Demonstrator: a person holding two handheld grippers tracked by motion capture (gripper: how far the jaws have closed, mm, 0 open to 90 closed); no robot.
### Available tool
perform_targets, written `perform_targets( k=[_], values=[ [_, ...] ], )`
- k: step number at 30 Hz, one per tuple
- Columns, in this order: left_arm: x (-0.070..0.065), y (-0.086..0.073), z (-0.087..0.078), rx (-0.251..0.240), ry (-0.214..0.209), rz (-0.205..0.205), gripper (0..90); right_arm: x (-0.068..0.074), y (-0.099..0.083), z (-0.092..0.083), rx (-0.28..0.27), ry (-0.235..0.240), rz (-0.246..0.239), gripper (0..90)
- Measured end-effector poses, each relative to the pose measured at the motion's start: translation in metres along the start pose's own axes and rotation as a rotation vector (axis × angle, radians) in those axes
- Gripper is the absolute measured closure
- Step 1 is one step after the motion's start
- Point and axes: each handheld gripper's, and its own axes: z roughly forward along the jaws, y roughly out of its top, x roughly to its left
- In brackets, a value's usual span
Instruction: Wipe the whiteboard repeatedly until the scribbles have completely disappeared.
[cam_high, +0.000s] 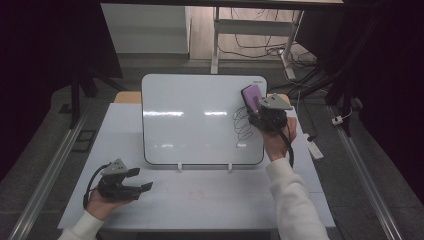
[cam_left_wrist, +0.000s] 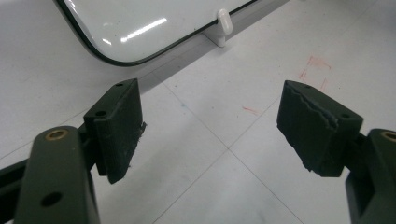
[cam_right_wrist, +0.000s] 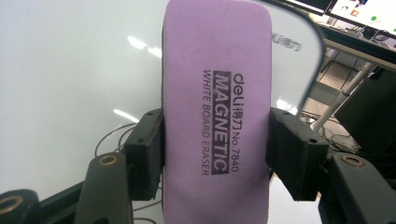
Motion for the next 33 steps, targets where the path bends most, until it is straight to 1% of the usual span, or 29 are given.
perform_targets(
  k=[2, 4, 6, 7, 8, 10, 11, 12, 13, 15, 16, 17, 18, 19, 21, 22, 24, 26, 27, 31, 33],
  values=[
    [0.000, 0.000, 0.000, 0.000, 0.000, 0.001, 23.5, 0.008, 0.000, 0.002, 0.016, 0.019, -0.024, 40.3],
    [0.000, 0.000, 0.000, 0.001, 0.001, 0.002, 23.5, 0.019, -0.002, 0.002, 0.032, 0.053, -0.054, 40.3],
    [-0.001, 0.000, 0.000, 0.003, 0.002, 0.003, 23.5, 0.030, -0.007, 0.002, 0.038, 0.085, -0.061, 40.4],
    [-0.001, 0.000, 0.001, 0.004, 0.002, 0.007, 23.5, 0.037, -0.010, 0.002, 0.039, 0.115, -0.056, 40.4],
    [-0.001, 0.000, 0.001, 0.005, 0.001, 0.005, 23.5, 0.042, -0.013, 0.001, 0.043, 0.136, -0.061, 40.4],
    [-0.001, 0.000, 0.001, 0.007, 0.002, 0.007, 23.5, 0.051, -0.018, 0.000, 0.048, 0.165, -0.068, 40.4],
    [-0.001, 0.000, 0.001, 0.008, 0.002, 0.007, 23.5, 0.053, -0.019, -0.001, 0.051, 0.168, -0.077, 40.4],
    [-0.001, 0.000, 0.001, 0.007, 0.002, 0.006, 23.5, 0.052, -0.019, -0.002, 0.051, 0.166, -0.086, 40.4],
    [-0.001, 0.000, 0.001, 0.006, 0.002, 0.006, 23.5, 0.050, -0.019, -0.002, 0.056, 0.163, -0.079, 40.4],
    [-0.001, 0.000, 0.001, 0.006, 0.001, 0.005, 23.5, 0.041, -0.016, -0.002, 0.056, 0.120, -0.061, 40.5],
    [-0.001, 0.000, 0.001, 0.007, 0.002, 0.005, 23.6, 0.033, -0.014, -0.002, 0.049, 0.098, -0.048, 40.4],
    [-0.001, 0.000, 0.001, 0.006, 0.002, 0.006, 23.5, 0.025, -0.011, -0.002, 0.039, 0.077, -0.022, 40.5],
    [0.000, 0.000, 0.001, 0.006, 0.001, 0.003, 23.5, 0.015, -0.006, -0.001, 0.031, 0.049, -0.005, 40.4],
    [0.000, 0.000, 0.001, 0.006, 0.002, 0.002, 23.5, 0.007, -0.003, 0.000, 0.024, 0.028, 0.011, 40.4],
    [0.000, 0.000, 0.001, 0.006, 0.000, 0.001, 23.6, -0.004, 0.004, 0.003, 0.015, 0.011, 0.034, 40.4],
    [0.000, 0.000, 0.001, 0.007, 0.000, 0.001, 23.6, -0.006, 0.008, 0.005, 0.014, 0.003, 0.032, 40.4],
    [0.000, 0.000, 0.001, 0.008, 0.000, 0.001, 23.6, -0.006, 0.016, 0.008, 0.004, -0.003, 0.008, 40.3],
    [0.000, 0.000, 0.001, 0.007, 0.001, 0.000, 23.6, 0.000, 0.020, 0.012, -0.004, 0.011, -0.012, 40.4],
    [0.000, 0.000, 0.001, 0.006, 0.001, -0.001, 23.6, 0.005, 0.020, 0.013, -0.006, 0.024, -0.033, 40.4],
    [0.000, 0.000, 0.001, 0.008, 0.004, 0.001, 23.6, 0.036, 0.016, 0.016, -0.006, 0.097, -0.119, 40.4],
    [0.000, 0.000, 0.001, 0.009, 0.004, 0.005, 23.6, 0.049, 0.012, 0.016, -0.007, 0.143, -0.133, 40.4]
  ],
)
